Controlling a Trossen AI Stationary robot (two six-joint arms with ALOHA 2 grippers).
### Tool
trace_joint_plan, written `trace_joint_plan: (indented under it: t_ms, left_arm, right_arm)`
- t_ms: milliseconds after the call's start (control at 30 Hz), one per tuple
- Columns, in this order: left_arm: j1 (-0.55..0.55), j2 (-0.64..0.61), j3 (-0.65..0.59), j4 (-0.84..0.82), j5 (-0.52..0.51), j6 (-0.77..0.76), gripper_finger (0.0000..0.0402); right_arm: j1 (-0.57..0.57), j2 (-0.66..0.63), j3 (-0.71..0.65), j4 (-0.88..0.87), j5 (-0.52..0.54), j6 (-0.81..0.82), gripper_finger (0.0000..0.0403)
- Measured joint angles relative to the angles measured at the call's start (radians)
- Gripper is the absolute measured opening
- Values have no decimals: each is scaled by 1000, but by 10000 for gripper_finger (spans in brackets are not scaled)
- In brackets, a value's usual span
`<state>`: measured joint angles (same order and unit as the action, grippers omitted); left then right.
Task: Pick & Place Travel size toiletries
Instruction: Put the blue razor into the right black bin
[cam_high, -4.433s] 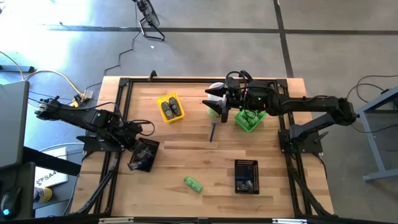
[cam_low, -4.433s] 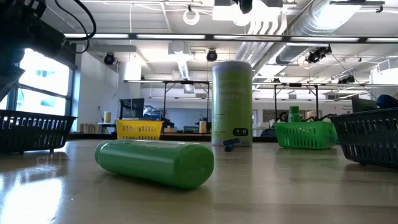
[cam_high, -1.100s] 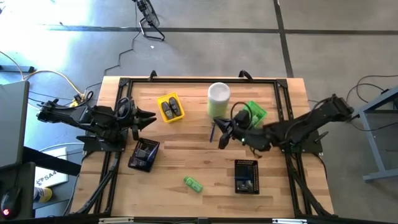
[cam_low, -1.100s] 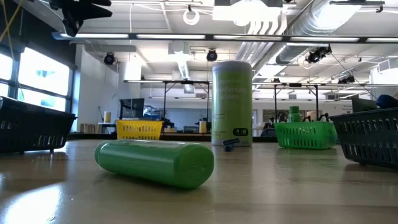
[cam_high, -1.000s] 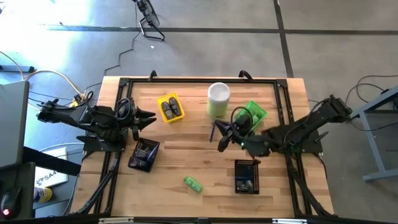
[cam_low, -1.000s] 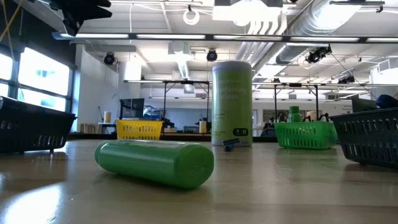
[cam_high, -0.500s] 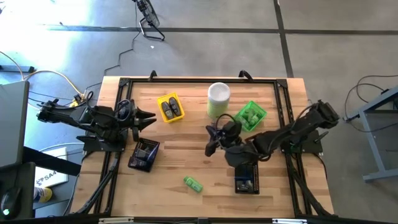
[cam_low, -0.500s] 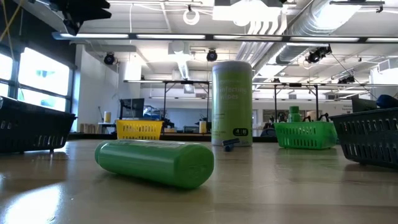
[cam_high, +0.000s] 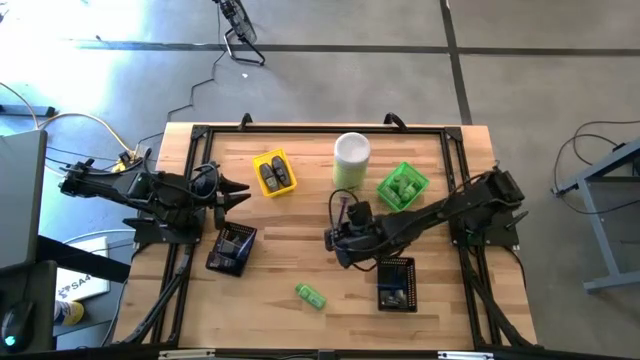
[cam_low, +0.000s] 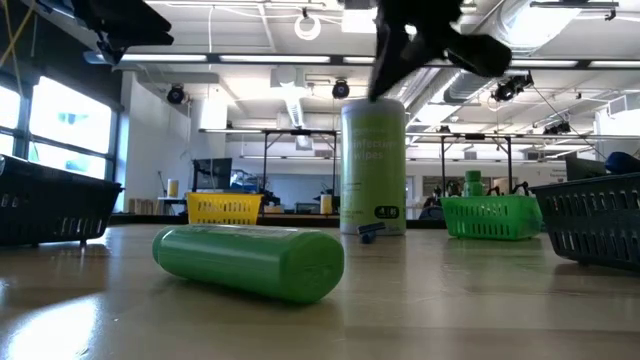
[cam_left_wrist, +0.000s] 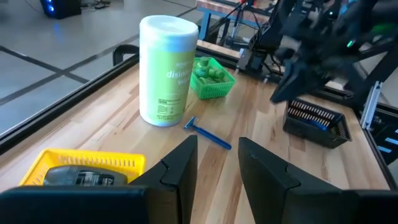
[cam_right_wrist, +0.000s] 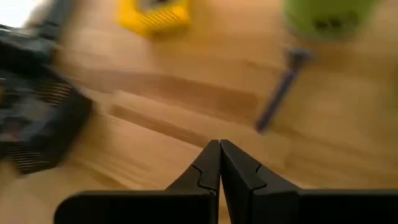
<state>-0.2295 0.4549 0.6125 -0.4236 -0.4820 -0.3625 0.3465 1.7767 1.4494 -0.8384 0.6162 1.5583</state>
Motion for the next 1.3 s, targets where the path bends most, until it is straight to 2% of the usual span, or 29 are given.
trace_joint_plan:
  t_ms: [133,400,567,700,1167,1300]
  left_arm:
    - [0,0,0,2,0,24,113]
    - [0,0,0,2,-27,25,113]
    - [0,0,0,2,-27,25,113]
    - [0,0,0,2,-27,25,113]
    - [0,0,0,2,-27,25,113]
    - [0,0,0,2,-27,25,113]
  right_arm:
    - [-11,53,-1,-68,-49,115,3]
    - [-52,124,0,-62,-83,117,3]
    - [-87,162,-1,-55,-208,109,3]
    - [-115,193,-1,-28,-307,28,3]
    - [-185,228,-2,58,-302,-66,4]
    - [-187,228,-2,69,-304,-71,32]
